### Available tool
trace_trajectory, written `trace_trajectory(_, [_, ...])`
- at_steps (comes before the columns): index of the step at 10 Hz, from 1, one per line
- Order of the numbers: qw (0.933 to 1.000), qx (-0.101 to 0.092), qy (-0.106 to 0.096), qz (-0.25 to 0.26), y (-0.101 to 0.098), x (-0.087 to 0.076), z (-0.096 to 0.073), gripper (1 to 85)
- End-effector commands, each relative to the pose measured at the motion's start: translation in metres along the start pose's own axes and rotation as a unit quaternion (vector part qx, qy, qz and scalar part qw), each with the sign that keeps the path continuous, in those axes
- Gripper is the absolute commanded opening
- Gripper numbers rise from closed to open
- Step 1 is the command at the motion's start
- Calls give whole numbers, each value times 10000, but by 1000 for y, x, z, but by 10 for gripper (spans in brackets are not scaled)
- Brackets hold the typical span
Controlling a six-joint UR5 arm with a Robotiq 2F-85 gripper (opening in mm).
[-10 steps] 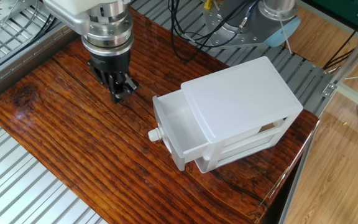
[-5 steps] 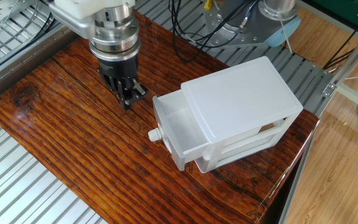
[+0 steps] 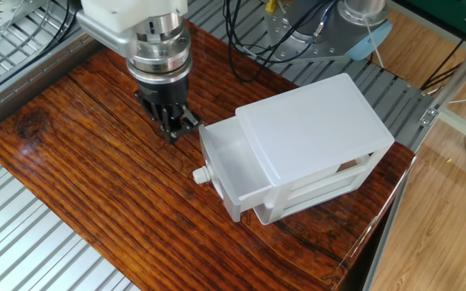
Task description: Use the gripper to push and close the drawer
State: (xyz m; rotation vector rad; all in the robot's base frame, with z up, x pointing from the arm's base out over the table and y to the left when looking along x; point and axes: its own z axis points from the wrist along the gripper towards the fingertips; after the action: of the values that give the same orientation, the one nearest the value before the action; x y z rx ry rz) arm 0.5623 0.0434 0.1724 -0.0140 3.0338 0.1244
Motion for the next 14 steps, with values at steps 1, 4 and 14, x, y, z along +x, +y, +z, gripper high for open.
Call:
trace_trajectory(1, [9997, -229, 116, 5, 12, 8, -2, 13])
trace_trajectory(4, [9994, -321, 138, -2, 18, 12, 0, 13])
trace_trajectory(14, [9838, -661, -488, 1596, 38, -55, -36, 13])
